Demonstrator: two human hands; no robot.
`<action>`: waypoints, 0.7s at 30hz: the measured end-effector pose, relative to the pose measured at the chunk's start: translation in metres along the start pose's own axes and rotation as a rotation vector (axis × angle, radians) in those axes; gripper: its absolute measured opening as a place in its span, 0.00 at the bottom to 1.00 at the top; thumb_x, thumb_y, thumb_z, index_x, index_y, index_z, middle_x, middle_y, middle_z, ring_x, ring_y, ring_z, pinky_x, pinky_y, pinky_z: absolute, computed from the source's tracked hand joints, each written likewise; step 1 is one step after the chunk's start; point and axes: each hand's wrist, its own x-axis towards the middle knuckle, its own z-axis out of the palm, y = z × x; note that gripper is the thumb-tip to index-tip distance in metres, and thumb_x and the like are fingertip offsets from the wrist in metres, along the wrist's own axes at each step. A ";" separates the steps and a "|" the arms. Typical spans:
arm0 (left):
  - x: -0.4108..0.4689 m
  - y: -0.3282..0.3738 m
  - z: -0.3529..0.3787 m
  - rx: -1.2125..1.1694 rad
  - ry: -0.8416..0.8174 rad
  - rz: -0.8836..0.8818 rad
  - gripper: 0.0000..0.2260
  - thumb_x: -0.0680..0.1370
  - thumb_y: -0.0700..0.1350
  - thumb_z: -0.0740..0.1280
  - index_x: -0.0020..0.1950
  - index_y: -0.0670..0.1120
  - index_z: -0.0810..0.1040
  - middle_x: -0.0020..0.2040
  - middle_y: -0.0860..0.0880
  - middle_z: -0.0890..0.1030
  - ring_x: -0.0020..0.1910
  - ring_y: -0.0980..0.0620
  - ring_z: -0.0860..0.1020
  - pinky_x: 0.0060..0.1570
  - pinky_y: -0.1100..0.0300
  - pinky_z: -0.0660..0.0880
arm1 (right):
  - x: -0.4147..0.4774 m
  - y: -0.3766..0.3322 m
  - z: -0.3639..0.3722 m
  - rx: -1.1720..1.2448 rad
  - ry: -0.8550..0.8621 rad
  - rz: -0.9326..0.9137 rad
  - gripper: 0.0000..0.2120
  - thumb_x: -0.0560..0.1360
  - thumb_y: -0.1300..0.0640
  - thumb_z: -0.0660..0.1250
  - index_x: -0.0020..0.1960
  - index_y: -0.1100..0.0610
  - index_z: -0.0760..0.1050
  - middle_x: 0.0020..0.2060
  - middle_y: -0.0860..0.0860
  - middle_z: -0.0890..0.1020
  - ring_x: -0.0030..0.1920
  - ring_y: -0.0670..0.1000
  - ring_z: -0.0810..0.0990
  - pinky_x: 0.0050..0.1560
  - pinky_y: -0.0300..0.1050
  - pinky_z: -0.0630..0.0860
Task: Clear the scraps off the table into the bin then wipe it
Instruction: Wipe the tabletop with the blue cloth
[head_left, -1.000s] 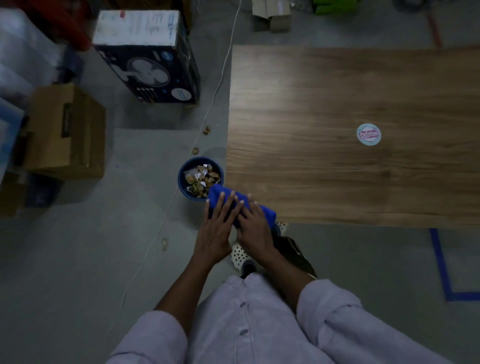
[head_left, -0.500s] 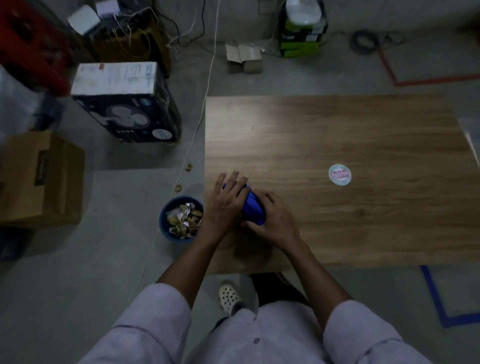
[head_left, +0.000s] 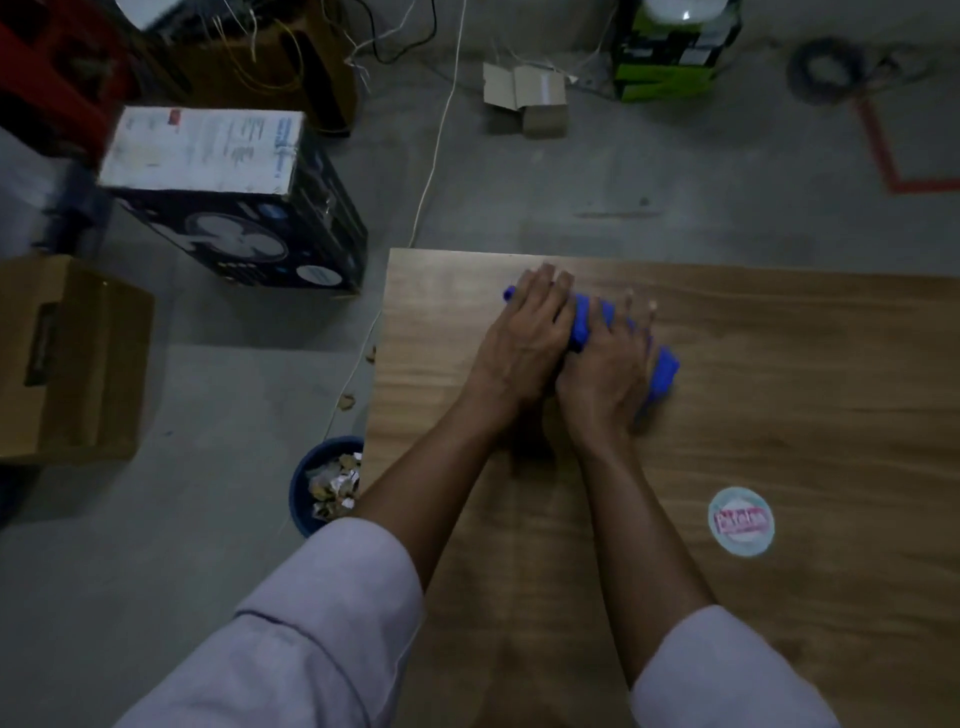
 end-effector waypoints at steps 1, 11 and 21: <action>0.005 -0.008 0.013 -0.047 -0.058 0.056 0.21 0.78 0.42 0.57 0.65 0.34 0.79 0.68 0.34 0.77 0.70 0.33 0.74 0.73 0.41 0.67 | 0.000 -0.004 0.010 -0.036 -0.118 0.081 0.30 0.77 0.59 0.60 0.79 0.54 0.62 0.79 0.57 0.62 0.79 0.62 0.56 0.77 0.63 0.56; -0.003 -0.137 0.021 -0.432 -0.191 -0.167 0.28 0.78 0.48 0.59 0.79 0.43 0.66 0.81 0.43 0.62 0.81 0.42 0.56 0.77 0.46 0.55 | 0.022 -0.100 0.073 -0.070 -0.280 -0.069 0.40 0.76 0.53 0.59 0.81 0.64 0.47 0.80 0.66 0.47 0.79 0.70 0.41 0.76 0.68 0.37; -0.107 -0.097 0.036 -0.377 0.089 -0.561 0.33 0.72 0.38 0.55 0.79 0.38 0.65 0.80 0.38 0.62 0.80 0.37 0.58 0.77 0.41 0.55 | -0.001 -0.071 0.097 0.218 -0.178 -0.616 0.39 0.66 0.59 0.53 0.77 0.59 0.66 0.78 0.57 0.65 0.80 0.61 0.56 0.80 0.58 0.47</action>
